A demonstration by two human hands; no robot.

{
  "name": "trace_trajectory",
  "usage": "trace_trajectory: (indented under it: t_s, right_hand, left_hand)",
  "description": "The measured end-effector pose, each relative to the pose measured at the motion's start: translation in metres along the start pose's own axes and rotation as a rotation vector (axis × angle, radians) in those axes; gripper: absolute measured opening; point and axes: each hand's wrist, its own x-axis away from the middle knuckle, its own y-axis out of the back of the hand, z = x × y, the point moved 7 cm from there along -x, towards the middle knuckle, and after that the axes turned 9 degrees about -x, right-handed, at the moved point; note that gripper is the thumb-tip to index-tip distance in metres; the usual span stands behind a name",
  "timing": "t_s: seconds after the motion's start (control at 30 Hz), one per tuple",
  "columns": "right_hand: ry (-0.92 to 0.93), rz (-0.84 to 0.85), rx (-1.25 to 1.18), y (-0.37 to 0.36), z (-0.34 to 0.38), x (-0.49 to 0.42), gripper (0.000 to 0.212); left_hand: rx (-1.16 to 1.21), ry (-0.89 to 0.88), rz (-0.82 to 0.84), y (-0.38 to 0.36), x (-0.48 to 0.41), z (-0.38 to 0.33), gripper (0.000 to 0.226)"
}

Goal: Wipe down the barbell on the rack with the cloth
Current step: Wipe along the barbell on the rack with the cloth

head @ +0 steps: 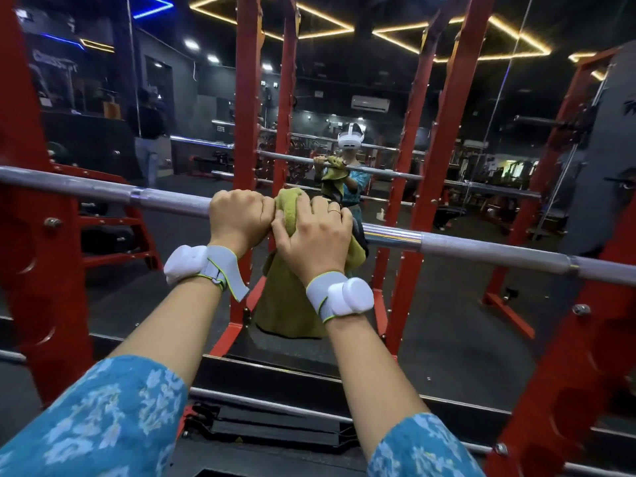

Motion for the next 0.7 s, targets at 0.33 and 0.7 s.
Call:
trace_trajectory:
  t_s: [0.33, 0.7]
  right_hand:
    - [-0.055, -0.164, 0.031, 0.035, -0.053, 0.006, 0.038]
    - [-0.344, -0.389, -0.090, 0.051, -0.096, 0.034, 0.044]
  left_hand:
    - [-0.042, -0.008, 0.066, 0.001, 0.000, -0.004, 0.074]
    - [-0.054, 0.033, 0.102, 0.001, 0.001, -0.004, 0.072]
